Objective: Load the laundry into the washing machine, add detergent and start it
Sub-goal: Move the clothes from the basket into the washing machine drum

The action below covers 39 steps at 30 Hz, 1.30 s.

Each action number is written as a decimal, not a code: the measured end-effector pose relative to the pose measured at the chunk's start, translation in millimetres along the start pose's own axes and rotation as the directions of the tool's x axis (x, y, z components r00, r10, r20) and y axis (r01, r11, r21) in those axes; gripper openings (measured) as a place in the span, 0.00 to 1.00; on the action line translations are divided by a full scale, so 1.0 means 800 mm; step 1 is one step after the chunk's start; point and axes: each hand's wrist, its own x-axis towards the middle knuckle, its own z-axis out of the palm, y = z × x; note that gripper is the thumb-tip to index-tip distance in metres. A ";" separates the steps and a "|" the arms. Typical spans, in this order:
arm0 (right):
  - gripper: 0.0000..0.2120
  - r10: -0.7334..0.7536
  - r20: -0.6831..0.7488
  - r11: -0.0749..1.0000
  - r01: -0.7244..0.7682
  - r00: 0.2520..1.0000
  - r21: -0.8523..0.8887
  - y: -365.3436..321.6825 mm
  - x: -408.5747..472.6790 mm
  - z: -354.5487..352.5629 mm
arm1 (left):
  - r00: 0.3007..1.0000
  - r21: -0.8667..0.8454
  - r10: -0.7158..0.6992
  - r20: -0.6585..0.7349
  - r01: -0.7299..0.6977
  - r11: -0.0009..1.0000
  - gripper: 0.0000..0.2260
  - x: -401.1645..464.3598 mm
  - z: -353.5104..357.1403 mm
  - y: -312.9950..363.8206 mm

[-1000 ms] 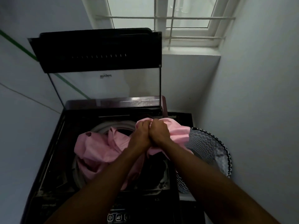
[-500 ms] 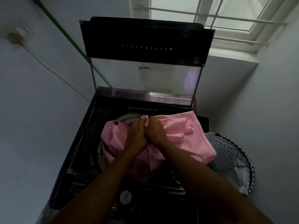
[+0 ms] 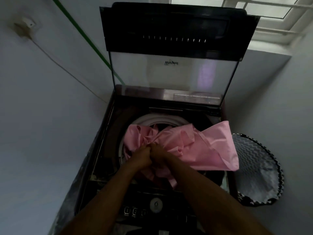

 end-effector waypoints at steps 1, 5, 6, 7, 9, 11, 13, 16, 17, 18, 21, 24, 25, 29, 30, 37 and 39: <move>0.20 -0.033 -0.084 0.998 0.028 0.996 -0.065 0.001 0.004 -0.007 | 0.997 -0.042 0.048 -0.063 -0.050 0.998 0.26 -0.002 -0.003 -0.001; 0.23 -0.012 -0.392 0.986 -0.054 0.920 -0.156 0.012 0.010 -0.056 | 0.940 -0.071 0.137 -0.312 -0.166 0.984 0.24 -0.005 -0.012 0.020; 0.20 0.018 -0.482 0.971 -0.130 0.876 -0.200 0.020 0.005 -0.071 | 0.941 -0.088 0.155 -0.300 -0.189 0.978 0.24 -0.004 -0.010 0.027; 0.17 0.052 -0.570 0.945 -0.225 0.820 -0.238 0.026 -0.001 -0.085 | 0.944 -0.095 0.185 -0.273 -0.217 0.972 0.24 -0.002 -0.007 0.035; 0.15 0.146 -0.697 0.865 -0.432 0.702 -0.254 0.047 -0.014 -0.108 | 0.930 -0.071 0.276 -0.241 -0.301 0.951 0.24 0.003 0.002 0.058; 0.18 0.238 -0.727 0.795 -0.559 0.644 -0.235 0.071 -0.022 -0.123 | 0.917 -0.025 0.328 -0.225 -0.343 0.939 0.25 0.007 0.011 0.085; 0.24 0.343 -0.700 0.761 -0.622 0.627 -0.184 0.098 -0.034 -0.133 | 0.913 -0.012 0.374 -0.165 -0.381 0.925 0.28 0.011 0.023 0.113; 0.33 0.484 -0.640 0.762 -0.647 0.597 -0.028 0.141 -0.050 -0.132 | 0.878 -0.014 0.457 -0.141 -0.463 0.886 0.29 0.024 0.043 0.148; 0.36 0.517 -0.634 0.753 -0.658 0.576 0.017 0.151 -0.055 -0.129 | 0.873 -0.014 0.473 -0.117 -0.478 0.878 0.29 0.026 0.047 0.160; 0.36 0.516 -0.642 0.746 -0.666 0.567 0.011 0.157 -0.060 -0.127 | 0.868 -0.011 0.487 -0.098 -0.490 0.871 0.29 0.027 0.052 0.171; 0.24 0.373 -0.707 0.726 -0.664 0.601 -0.182 0.154 -0.079 -0.130 | 0.860 -0.039 0.508 -0.047 -0.510 0.859 0.29 0.023 0.062 0.188; 0.15 0.140 -0.693 0.783 -0.507 0.707 -0.360 0.132 -0.096 -0.162 | 0.856 -0.093 0.512 -0.077 -0.517 0.851 0.30 0.020 0.064 0.185; 0.14 0.112 -0.682 0.801 -0.472 0.723 -0.368 0.122 -0.100 -0.173 | 0.852 -0.095 0.513 -0.104 -0.521 0.848 0.30 0.018 0.063 0.181; 0.11 0.091 -0.677 0.929 -0.307 0.731 -0.206 0.079 -0.098 -0.194 | 0.887 -0.200 0.433 -0.162 -0.459 0.865 0.29 0.020 0.055 0.163; 0.11 0.094 -0.675 0.957 -0.254 0.732 -0.142 0.073 -0.091 -0.188 | 0.899 -0.240 0.403 -0.170 -0.434 0.868 0.29 0.024 0.053 0.160; 0.26 -0.032 -0.461 0.995 -0.016 0.887 -0.098 0.057 -0.007 -0.095 | 0.905 -0.326 0.297 -0.305 -0.392 0.860 0.22 0.010 0.003 0.104; 0.34 -0.023 -0.320 0.968 -0.059 0.947 -0.245 0.069 0.011 -0.065 | 0.907 -0.321 0.249 -0.338 -0.360 0.876 0.16 0.012 0.002 0.065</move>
